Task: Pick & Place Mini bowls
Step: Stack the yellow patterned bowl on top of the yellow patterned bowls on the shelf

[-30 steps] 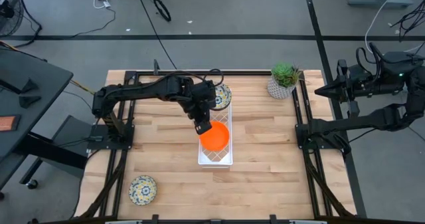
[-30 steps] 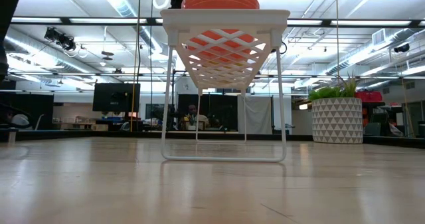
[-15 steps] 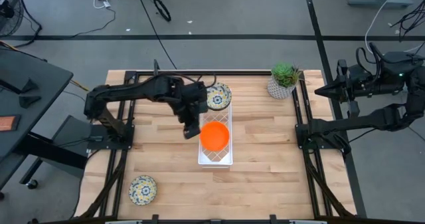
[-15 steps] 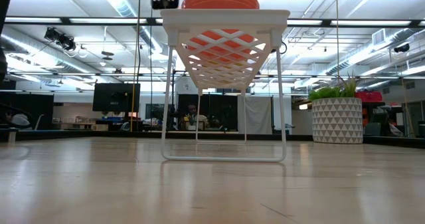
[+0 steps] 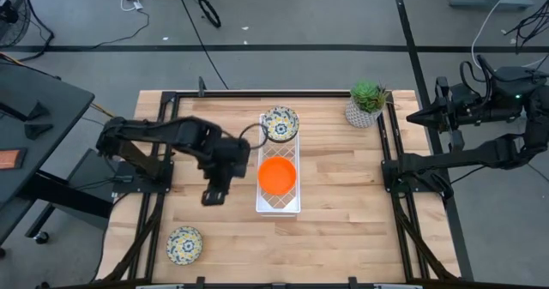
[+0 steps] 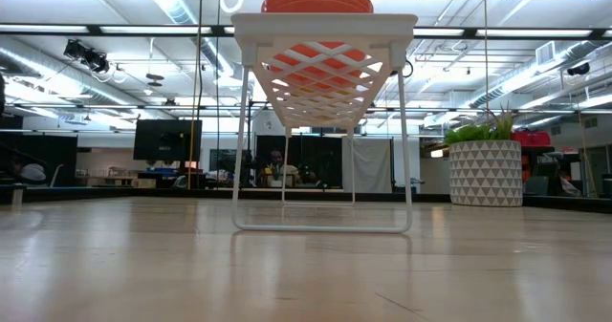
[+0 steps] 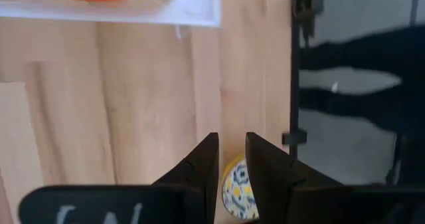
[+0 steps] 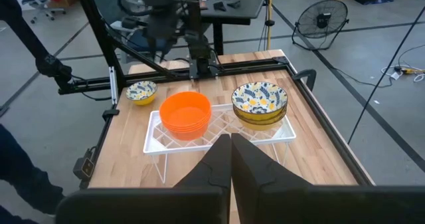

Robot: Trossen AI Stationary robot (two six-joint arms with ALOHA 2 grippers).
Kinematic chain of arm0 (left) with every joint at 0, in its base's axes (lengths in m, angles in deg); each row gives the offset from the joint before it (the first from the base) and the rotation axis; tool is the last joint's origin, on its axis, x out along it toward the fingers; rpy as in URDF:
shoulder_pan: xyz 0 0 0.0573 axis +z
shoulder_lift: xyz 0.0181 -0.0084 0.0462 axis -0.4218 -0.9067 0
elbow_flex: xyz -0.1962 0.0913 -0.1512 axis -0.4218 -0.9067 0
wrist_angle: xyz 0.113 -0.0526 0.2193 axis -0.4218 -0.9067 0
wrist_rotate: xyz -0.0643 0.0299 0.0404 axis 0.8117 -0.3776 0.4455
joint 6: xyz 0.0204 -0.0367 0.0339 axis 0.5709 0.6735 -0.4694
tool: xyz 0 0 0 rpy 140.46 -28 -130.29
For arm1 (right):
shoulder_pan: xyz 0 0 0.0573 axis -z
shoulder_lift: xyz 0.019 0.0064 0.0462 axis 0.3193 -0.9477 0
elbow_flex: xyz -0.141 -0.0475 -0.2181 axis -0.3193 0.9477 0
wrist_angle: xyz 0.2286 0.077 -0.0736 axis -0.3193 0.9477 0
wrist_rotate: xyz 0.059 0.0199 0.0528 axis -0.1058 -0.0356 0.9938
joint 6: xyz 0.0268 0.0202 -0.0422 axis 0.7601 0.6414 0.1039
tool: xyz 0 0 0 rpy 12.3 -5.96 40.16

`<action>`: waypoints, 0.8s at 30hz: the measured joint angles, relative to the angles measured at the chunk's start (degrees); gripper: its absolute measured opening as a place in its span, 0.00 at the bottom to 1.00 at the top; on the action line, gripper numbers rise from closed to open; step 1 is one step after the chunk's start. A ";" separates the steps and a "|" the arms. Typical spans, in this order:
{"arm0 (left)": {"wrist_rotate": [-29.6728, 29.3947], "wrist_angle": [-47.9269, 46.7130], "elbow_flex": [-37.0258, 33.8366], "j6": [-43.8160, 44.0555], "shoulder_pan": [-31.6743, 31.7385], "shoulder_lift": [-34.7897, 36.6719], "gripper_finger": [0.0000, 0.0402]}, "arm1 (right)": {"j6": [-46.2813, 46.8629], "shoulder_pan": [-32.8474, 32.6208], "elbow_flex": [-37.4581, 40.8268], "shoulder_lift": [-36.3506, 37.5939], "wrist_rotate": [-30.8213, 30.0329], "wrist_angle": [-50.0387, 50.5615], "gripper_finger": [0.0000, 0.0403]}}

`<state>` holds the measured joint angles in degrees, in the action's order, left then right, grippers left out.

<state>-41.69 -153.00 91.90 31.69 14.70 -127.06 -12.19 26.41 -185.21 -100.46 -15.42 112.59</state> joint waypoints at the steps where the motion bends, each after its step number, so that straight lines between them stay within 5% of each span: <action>1: 0.02 -0.22 -0.02 -0.54 -0.92 0.00 0.20 | -0.01 0.00 0.00 0.00 0.02 0.00 0.03; 17: -9.91 -1.49 -0.16 -29.73 -15.35 -0.50 0.20 | -0.02 0.00 0.00 0.00 0.00 0.00 0.03; 24: -10.05 -0.18 -5.57 -33.25 -19.38 -0.50 0.20 | -0.02 0.00 0.00 0.00 0.01 -0.01 0.03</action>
<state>-51.74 -153.18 86.33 -1.55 -4.67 -127.56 -12.21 26.41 -185.21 -100.45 -15.41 112.58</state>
